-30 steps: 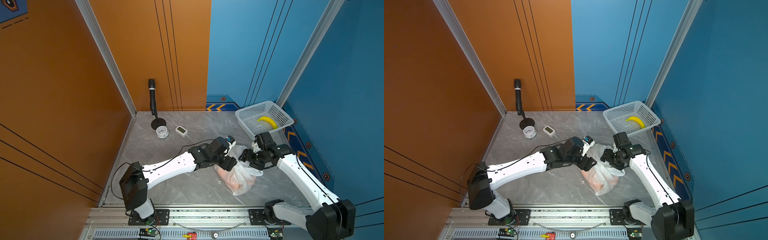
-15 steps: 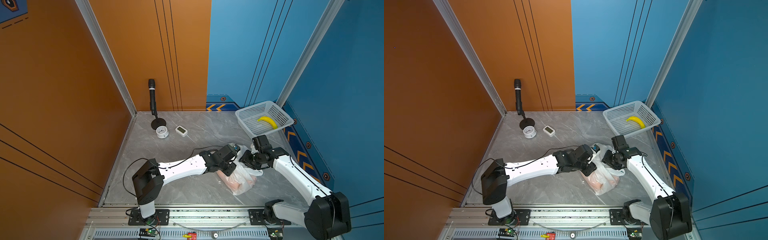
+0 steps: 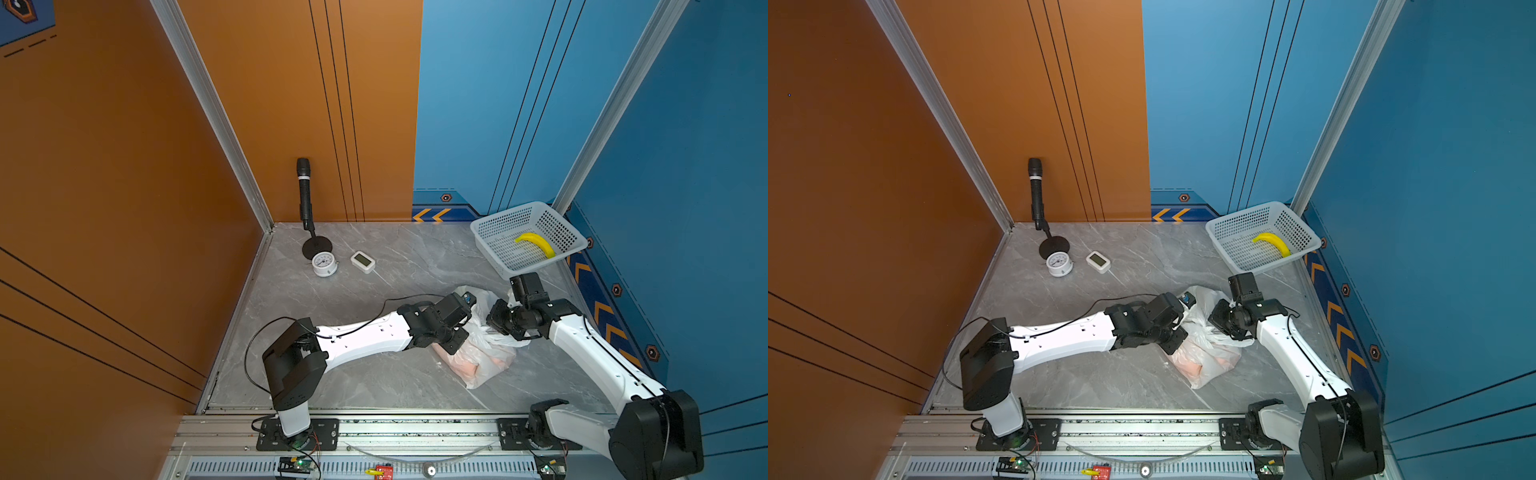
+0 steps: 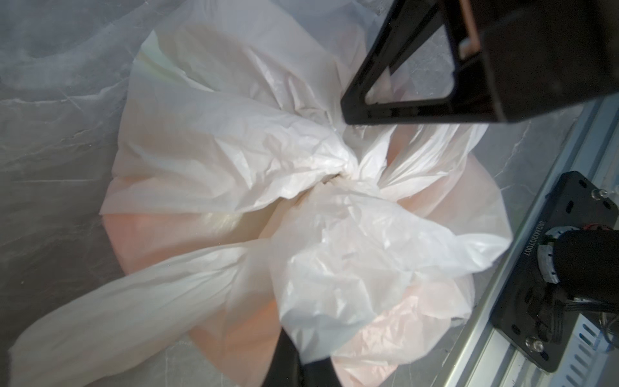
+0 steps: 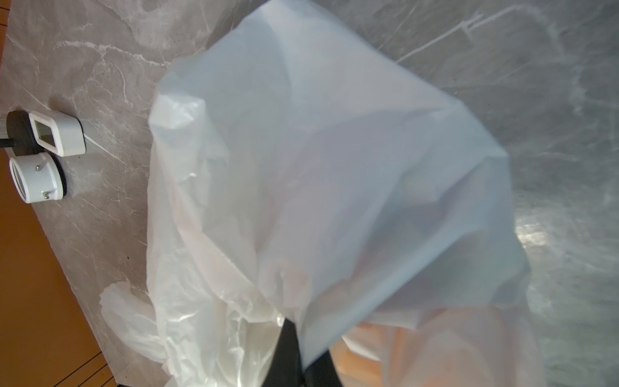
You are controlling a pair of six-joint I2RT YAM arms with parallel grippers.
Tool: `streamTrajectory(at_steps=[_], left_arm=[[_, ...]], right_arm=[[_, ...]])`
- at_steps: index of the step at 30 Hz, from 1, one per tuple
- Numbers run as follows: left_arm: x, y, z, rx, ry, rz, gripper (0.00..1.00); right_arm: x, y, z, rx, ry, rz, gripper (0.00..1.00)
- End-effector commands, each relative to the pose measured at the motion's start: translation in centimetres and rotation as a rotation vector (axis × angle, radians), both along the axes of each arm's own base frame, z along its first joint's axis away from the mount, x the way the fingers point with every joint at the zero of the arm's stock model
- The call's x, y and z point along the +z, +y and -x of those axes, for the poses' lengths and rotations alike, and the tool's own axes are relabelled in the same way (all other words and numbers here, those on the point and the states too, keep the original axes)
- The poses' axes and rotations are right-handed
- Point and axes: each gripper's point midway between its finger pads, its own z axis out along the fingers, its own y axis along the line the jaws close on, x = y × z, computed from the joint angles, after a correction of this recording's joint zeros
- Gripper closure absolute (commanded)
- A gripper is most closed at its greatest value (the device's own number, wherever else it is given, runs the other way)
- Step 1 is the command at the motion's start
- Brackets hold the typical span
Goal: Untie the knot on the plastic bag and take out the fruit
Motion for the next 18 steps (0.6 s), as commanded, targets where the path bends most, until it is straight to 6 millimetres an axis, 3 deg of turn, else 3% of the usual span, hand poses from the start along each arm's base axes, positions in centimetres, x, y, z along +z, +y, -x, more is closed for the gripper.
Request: streamTrajectory(at_steps=[1,18], left_arm=[[0.7,2.1,-0.2,0.038,-0.027,-0.039,1.00],[0.6,8.4,-2.3,0.195,-0.007,-0.062,1.00]], right_arm=[[-0.1,-1.4,0.3,-0.063,-0.009,0.008,1.00],[-0.7,-5.3,2.3,-0.199,-0.001,-0.022,1.00]])
